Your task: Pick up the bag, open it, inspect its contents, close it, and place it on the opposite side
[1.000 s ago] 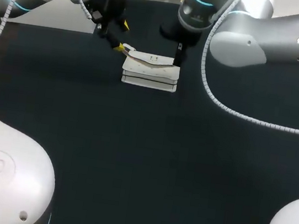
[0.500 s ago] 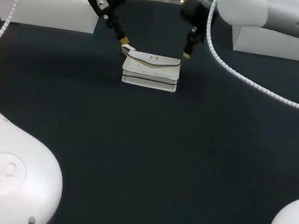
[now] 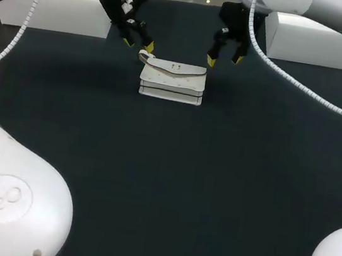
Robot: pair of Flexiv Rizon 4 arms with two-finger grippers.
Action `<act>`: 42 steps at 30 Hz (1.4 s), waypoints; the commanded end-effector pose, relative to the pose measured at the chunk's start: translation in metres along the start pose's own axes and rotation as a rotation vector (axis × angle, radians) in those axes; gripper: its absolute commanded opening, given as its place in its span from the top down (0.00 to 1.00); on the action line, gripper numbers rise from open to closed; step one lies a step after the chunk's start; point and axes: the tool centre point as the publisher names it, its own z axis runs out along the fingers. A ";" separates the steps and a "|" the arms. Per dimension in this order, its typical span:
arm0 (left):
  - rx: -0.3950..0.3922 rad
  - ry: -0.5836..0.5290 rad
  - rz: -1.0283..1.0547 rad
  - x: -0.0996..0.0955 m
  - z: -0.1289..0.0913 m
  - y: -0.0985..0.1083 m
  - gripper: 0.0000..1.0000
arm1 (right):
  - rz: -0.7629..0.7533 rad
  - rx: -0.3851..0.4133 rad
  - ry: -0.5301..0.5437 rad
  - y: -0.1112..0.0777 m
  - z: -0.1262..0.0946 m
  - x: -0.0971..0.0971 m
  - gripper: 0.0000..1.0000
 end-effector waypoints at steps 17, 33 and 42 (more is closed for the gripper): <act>0.046 0.383 -0.402 -0.016 0.022 0.017 0.00 | 0.712 -0.165 0.456 0.012 0.008 -0.015 0.00; 0.066 0.524 -0.339 -0.020 0.055 0.008 0.00 | 0.751 -0.182 0.622 0.027 0.040 -0.005 0.00; 0.075 0.644 -0.504 -0.031 0.067 0.006 0.00 | 0.733 -0.194 0.633 0.033 0.050 -0.005 0.44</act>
